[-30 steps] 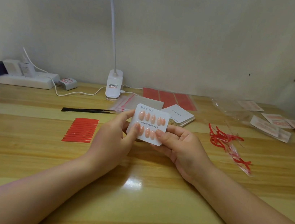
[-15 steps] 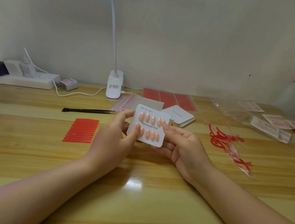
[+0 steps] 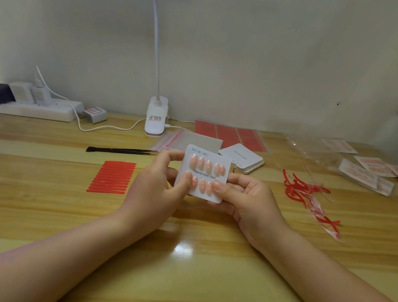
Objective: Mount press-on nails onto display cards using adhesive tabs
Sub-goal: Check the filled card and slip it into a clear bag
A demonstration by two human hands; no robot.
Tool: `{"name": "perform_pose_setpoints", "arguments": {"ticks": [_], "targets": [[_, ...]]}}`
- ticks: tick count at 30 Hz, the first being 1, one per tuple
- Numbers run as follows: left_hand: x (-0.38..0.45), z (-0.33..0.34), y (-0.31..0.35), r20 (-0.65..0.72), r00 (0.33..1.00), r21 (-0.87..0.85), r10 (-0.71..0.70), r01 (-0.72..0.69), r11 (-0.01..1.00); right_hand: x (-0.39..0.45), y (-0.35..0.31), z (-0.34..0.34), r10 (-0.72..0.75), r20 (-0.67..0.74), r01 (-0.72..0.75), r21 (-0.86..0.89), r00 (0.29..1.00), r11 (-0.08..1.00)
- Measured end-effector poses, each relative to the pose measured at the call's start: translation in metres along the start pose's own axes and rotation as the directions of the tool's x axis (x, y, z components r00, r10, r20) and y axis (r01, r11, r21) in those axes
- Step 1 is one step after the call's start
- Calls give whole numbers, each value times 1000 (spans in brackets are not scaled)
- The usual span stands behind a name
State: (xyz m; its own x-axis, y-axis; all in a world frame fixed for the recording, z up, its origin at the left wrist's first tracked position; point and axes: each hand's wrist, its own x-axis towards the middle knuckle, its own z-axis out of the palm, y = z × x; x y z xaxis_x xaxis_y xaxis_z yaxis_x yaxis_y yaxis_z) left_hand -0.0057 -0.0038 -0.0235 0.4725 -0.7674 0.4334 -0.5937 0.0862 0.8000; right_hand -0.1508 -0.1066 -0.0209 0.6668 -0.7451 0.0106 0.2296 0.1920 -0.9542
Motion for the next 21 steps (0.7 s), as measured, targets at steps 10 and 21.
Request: {"name": "perform_pose_setpoints", "arguments": {"ticks": [10,21], "targets": [[8,-5,2,-102,980,-332,-171,129,934,1,-13,3,27,32,-23,-105,999,994],[33,-25,-24,-384,846,-445,-370,181,877,94,-61,18,-270,79,132,-974,960,183]]}}
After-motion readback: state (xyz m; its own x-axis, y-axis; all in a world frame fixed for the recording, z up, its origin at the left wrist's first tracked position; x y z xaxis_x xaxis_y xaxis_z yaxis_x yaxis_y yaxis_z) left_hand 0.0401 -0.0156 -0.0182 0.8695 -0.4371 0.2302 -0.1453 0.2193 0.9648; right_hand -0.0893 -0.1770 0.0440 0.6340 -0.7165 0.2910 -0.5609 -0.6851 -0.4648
